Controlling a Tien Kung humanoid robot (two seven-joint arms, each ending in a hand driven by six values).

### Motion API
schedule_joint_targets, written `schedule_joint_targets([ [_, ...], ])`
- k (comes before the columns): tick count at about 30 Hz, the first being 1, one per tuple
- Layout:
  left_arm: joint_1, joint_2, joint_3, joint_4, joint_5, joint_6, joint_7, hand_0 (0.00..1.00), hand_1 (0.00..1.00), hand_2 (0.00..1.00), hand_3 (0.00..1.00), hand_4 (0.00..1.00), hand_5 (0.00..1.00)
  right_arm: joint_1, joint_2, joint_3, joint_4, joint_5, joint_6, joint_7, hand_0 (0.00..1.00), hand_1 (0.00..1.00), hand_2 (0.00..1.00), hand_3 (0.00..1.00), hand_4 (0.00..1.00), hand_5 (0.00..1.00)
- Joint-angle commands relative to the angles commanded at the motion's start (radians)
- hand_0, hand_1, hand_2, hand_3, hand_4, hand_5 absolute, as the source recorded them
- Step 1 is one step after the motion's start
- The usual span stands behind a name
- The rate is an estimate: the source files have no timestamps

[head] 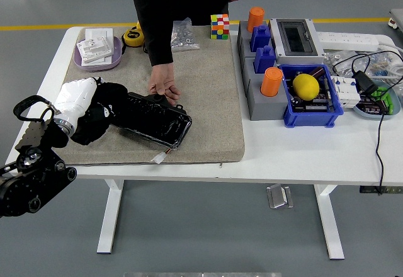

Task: Pick the rag up,wipe the panel,place it on the desk

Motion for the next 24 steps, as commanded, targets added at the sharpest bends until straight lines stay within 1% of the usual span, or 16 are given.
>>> schedule_joint_targets([
  [9,0.007,0.014,-0.060,0.027,0.020,0.006,-0.003,0.234,0.348,0.465,0.286,0.002,0.002,0.000,0.004,0.003,0.000,-0.002,-0.001,-0.001,0.716,0.592,0.660,0.578,0.986,0.532],
  [14,0.010,0.020,-0.074,0.051,0.011,0.013,-0.011,0.234,0.345,0.463,0.285,0.002,0.002,-0.001,0.005,0.003,0.001,-0.003,-0.002,-0.002,0.715,0.592,0.660,0.578,0.986,0.533],
  [19,0.011,0.010,-0.088,0.118,-0.025,0.035,-0.042,0.234,0.346,0.464,0.285,0.002,0.002,0.001,0.007,0.002,0.002,-0.004,-0.004,-0.003,0.716,0.592,0.660,0.579,0.986,0.532],
  [22,0.011,0.007,-0.085,0.147,-0.045,0.050,-0.063,0.234,0.346,0.464,0.285,0.002,0.002,0.002,0.007,0.002,0.004,-0.004,-0.006,-0.004,0.716,0.592,0.660,0.579,0.986,0.532],
  [23,0.009,0.005,-0.083,0.160,-0.057,0.058,-0.075,0.250,0.361,0.471,0.300,0.038,0.002,0.003,0.007,0.003,0.004,-0.004,-0.006,-0.004,0.716,0.591,0.660,0.579,0.986,0.532],
  [24,0.006,0.003,-0.080,0.174,-0.070,0.063,-0.085,0.250,0.361,0.471,0.300,0.038,0.002,0.003,0.008,0.003,0.004,-0.005,-0.006,-0.004,0.716,0.591,0.660,0.579,0.986,0.532],
])
